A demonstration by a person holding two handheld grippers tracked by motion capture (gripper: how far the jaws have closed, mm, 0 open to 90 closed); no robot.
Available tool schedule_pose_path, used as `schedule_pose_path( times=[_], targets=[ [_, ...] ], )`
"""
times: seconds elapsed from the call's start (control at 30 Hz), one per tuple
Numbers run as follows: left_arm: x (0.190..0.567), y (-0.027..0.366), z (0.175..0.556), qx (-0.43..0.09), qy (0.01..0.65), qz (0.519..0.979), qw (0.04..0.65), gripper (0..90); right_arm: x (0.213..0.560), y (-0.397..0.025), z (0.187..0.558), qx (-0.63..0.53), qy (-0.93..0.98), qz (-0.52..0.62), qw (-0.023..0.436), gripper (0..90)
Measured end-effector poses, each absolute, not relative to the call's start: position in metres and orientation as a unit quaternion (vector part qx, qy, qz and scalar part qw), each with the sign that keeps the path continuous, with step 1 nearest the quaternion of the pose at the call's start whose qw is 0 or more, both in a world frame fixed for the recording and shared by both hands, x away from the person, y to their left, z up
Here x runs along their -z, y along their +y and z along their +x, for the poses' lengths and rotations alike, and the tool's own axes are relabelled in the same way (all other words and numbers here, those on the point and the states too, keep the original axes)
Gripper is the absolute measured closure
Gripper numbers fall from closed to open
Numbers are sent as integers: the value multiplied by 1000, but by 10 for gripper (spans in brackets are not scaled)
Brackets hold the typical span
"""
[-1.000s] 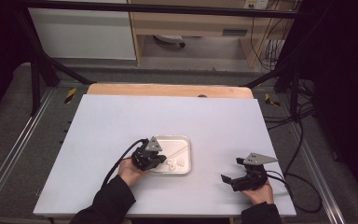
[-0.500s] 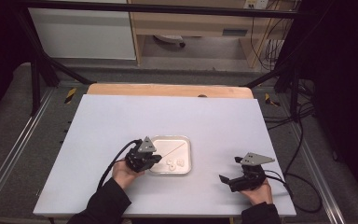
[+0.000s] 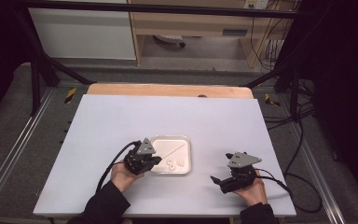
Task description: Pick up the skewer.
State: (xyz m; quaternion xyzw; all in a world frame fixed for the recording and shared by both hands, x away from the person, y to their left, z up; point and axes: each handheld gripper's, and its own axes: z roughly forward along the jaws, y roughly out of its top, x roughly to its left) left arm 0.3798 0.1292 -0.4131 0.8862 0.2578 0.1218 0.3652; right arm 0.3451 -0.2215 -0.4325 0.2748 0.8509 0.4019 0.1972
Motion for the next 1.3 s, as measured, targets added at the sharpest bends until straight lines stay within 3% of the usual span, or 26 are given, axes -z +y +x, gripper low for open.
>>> schedule_pose_path(
  times=[0.87,1.3],
  targets=[
    [399,91,364,-114,209,906,349,886,414,-167,339,-302,900,143,279,66],
    [398,58,359,-103,177,922,328,885,413,-159,336,-270,905,91,315,181]
  ],
)
